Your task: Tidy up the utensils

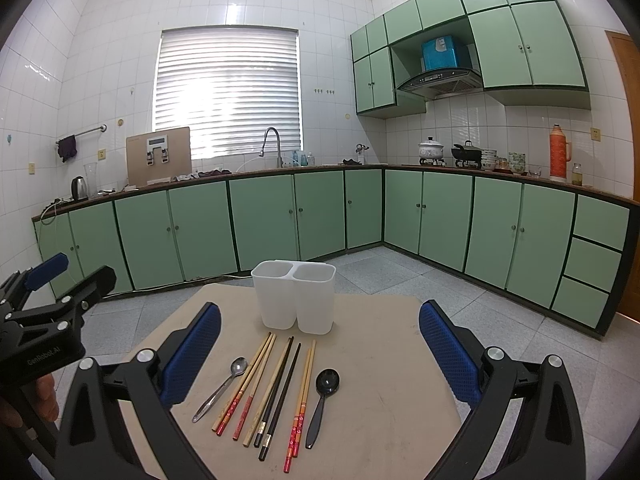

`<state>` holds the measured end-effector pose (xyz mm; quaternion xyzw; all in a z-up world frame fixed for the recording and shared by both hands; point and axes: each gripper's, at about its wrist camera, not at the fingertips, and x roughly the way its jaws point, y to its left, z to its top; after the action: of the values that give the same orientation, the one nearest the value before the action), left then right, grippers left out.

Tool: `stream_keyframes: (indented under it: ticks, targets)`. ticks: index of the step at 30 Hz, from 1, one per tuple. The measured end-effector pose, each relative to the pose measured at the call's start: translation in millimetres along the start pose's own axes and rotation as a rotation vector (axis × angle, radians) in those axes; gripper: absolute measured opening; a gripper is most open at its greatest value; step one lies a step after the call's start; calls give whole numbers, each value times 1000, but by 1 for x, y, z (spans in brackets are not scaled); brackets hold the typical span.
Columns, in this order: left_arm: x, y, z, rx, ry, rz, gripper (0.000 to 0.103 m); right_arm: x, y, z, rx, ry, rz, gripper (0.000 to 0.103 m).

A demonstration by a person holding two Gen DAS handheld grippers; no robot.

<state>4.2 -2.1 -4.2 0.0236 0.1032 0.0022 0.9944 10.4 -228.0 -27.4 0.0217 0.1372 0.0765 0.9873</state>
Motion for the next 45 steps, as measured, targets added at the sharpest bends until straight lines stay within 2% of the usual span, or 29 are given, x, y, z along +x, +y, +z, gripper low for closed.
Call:
stream_keyframes:
  ticks: [45]
  targets:
    - [4, 8, -1, 0, 7, 3, 98, 2, -3, -1, 1, 10, 0, 97]
